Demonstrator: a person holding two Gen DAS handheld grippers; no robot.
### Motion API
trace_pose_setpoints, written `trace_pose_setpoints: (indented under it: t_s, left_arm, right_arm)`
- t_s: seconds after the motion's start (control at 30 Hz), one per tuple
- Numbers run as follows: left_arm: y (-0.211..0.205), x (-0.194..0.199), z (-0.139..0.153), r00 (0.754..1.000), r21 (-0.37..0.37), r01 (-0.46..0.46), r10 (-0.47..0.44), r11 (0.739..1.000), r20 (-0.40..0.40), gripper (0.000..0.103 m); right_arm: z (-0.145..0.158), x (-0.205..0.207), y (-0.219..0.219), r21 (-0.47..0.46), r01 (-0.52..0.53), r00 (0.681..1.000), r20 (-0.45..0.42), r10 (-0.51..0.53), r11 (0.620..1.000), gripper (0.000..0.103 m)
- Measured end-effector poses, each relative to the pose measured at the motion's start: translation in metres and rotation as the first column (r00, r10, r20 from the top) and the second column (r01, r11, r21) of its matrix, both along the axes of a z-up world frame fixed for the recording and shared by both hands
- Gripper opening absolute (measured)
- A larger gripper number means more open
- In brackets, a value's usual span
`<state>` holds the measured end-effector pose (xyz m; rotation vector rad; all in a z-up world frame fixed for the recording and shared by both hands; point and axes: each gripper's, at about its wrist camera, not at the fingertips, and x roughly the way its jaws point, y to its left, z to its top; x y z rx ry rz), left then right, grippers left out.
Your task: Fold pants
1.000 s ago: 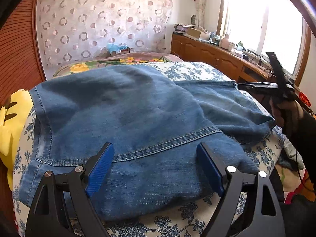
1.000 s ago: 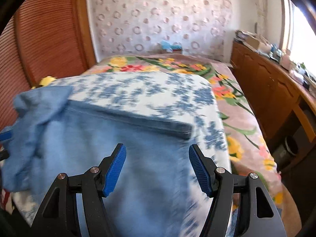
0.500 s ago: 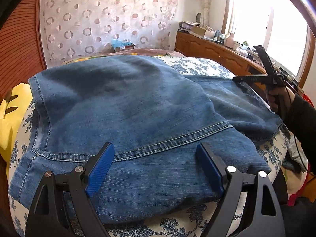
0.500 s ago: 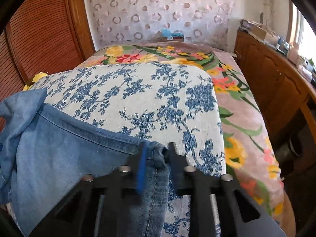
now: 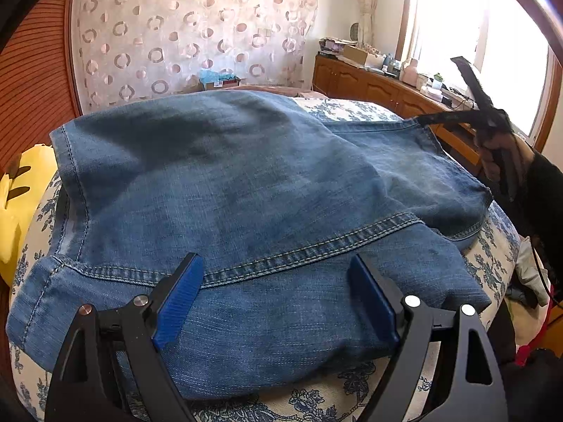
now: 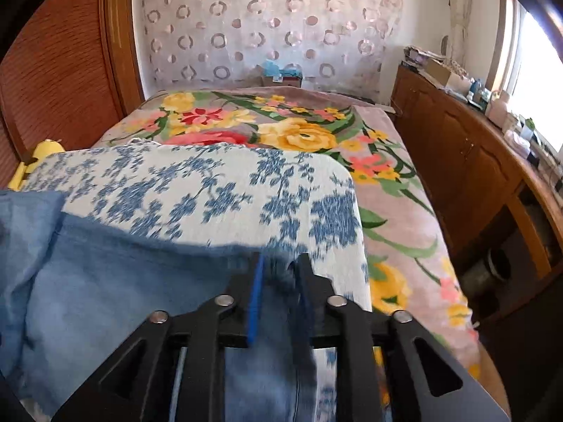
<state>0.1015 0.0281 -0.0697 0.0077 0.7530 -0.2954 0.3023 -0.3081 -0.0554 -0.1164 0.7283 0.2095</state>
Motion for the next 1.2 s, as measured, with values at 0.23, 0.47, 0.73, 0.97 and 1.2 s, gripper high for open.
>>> trace_pose_setpoints:
  t_s: [0.23, 0.47, 0.73, 0.97, 1.2]
  left_arm:
    - [0.0, -0.001, -0.002, 1.0, 0.002, -0.003, 0.003, 1.0, 0.014, 0.086]
    - [0.0, 0.0, -0.004, 1.0, 0.008, -0.004, 0.004, 1.0, 0.014, 0.086]
    - [-0.001, 0.002, -0.006, 1.0, 0.021, -0.007, 0.006, 1.0, 0.018, 0.086]
    - [0.0, 0.003, -0.005, 1.0, 0.028, -0.009, 0.008, 1.0, 0.021, 0.086]
    - [0.0, 0.003, -0.006, 1.0, 0.032, -0.011, 0.011, 0.999, 0.023, 0.086]
  right_arm:
    - [-0.006, -0.081, -0.028, 0.089, -0.03, 0.999, 0.018, 0.029, 0.996, 0.048]
    - [-0.02, -0.129, -0.054, 0.123, 0.015, 1.0, -0.004, -0.014, 0.992, 0.048]
    - [-0.027, -0.155, -0.049, 0.094, 0.024, 0.999, -0.024, -0.022, 0.995, 0.054]
    - [-0.038, -0.145, -0.054, 0.143, 0.052, 0.998, -0.047, -0.045, 0.988, 0.054]
    - [-0.043, -0.145, -0.056, 0.172, 0.085, 0.996, -0.026, -0.081, 0.981, 0.045]
